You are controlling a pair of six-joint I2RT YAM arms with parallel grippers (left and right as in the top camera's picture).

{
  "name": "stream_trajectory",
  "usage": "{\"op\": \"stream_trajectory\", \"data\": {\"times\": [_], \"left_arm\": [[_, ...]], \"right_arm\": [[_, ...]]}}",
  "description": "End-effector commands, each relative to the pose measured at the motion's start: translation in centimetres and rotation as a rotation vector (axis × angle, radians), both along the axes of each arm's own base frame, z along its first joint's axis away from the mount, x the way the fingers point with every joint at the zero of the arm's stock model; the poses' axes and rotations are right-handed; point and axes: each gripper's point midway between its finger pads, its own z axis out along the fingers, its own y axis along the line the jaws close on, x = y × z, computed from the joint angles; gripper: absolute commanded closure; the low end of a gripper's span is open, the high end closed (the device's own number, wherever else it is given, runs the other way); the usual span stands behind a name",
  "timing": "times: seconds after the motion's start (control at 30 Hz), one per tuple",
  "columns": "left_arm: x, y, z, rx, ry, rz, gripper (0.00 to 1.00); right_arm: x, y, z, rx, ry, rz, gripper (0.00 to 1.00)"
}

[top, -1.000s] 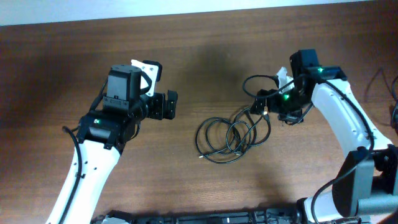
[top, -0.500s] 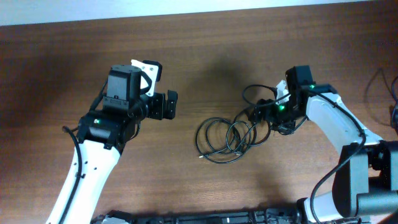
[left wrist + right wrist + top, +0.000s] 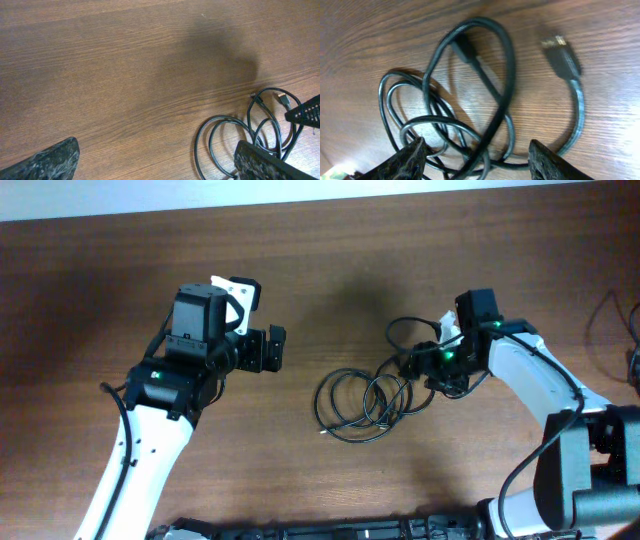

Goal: Untangle cables

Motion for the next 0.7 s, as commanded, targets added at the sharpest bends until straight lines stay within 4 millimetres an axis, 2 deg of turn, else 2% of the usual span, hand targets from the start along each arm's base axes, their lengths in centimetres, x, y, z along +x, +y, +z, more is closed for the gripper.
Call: {"op": "stream_trajectory", "data": {"times": [0.0,0.07,0.13,0.17,0.2,0.23,0.33,0.4,0.5,0.57,0.67], "left_arm": [[0.1,0.2,0.8,-0.009,-0.019,0.017,0.01],[0.1,0.2,0.8,-0.009,-0.019,0.017,0.01],[0.1,0.2,0.8,-0.009,-0.019,0.017,0.01],[0.1,0.2,0.8,-0.009,-0.019,0.017,0.01],[0.1,0.2,0.8,-0.009,-0.018,0.017,0.01],[0.1,0.2,0.8,-0.009,-0.018,0.017,0.01],[0.1,0.2,0.8,-0.009,-0.018,0.017,0.01],[0.1,0.2,0.8,-0.009,-0.018,0.017,0.01],[0.1,0.2,0.8,-0.009,-0.019,0.017,0.01],[0.1,0.2,0.8,-0.009,-0.018,0.017,0.01],[0.1,0.2,0.8,-0.009,-0.018,0.017,0.01]], "right_arm": [[-0.1,1.9,0.4,0.01,-0.037,0.067,0.37],[0.0,3.0,0.5,0.011,-0.057,0.094,0.42],[0.1,3.4,0.3,-0.012,-0.048,0.066,0.57],[0.2,3.3,0.1,-0.035,-0.046,0.05,0.71],[0.2,3.3,-0.1,-0.059,-0.039,0.029,0.93],[0.1,3.5,-0.1,-0.063,-0.037,0.029,0.96],[-0.1,3.8,-0.1,-0.067,-0.034,0.041,0.96],[-0.2,3.0,-0.1,-0.116,-0.028,0.032,0.96],[0.1,2.1,1.5,-0.175,-0.031,0.03,0.96],[0.8,1.9,3.9,-0.195,-0.071,0.057,0.96],[1.9,1.9,9.3,-0.2,-0.173,0.087,0.96]]}}
